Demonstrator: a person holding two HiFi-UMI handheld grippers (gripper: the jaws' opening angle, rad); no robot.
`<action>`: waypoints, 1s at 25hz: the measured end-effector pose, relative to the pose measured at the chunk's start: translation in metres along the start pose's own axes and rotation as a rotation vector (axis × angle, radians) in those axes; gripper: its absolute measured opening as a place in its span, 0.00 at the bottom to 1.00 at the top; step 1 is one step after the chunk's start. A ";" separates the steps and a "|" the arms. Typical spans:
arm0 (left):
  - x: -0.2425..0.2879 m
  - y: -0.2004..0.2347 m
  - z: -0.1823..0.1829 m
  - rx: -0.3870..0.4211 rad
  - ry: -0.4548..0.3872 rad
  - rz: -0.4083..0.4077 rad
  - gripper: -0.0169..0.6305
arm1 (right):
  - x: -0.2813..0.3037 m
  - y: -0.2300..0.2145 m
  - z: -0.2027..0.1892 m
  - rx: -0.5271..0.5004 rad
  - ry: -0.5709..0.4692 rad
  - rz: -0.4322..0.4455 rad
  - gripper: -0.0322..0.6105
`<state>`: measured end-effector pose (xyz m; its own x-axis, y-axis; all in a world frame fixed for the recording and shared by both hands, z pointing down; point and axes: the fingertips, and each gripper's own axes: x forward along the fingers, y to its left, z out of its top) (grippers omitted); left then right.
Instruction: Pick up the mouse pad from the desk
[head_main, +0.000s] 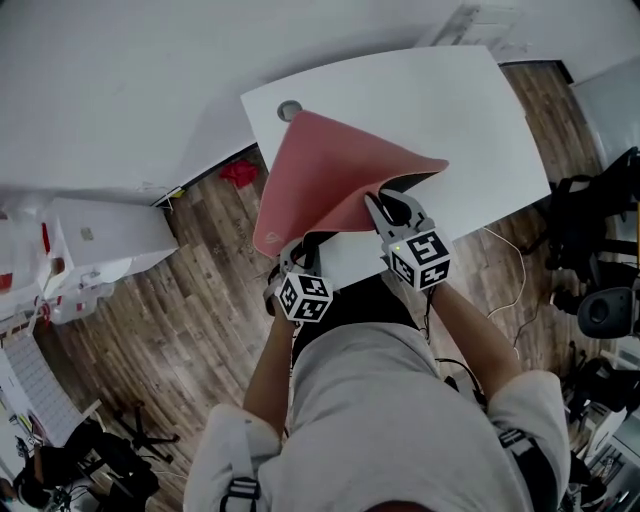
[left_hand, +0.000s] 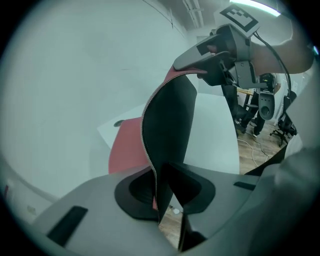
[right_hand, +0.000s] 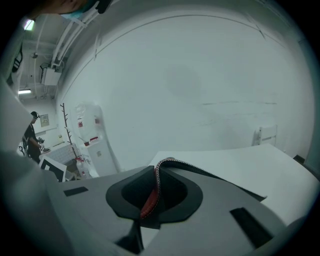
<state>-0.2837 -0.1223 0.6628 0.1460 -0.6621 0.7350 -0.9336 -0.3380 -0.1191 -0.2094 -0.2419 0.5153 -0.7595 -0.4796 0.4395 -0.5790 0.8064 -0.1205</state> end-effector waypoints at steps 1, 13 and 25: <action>0.001 0.006 0.004 -0.008 -0.002 0.019 0.12 | 0.004 -0.002 0.005 -0.009 -0.003 0.007 0.14; 0.000 0.061 0.049 -0.096 0.011 0.126 0.07 | 0.028 -0.018 0.049 -0.074 -0.048 0.023 0.14; -0.020 0.096 0.091 -0.210 -0.096 0.172 0.07 | 0.022 -0.019 0.092 -0.163 -0.125 -0.041 0.14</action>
<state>-0.3467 -0.2027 0.5758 0.0002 -0.7616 0.6480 -0.9932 -0.0755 -0.0885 -0.2420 -0.2997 0.4454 -0.7730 -0.5444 0.3257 -0.5624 0.8256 0.0453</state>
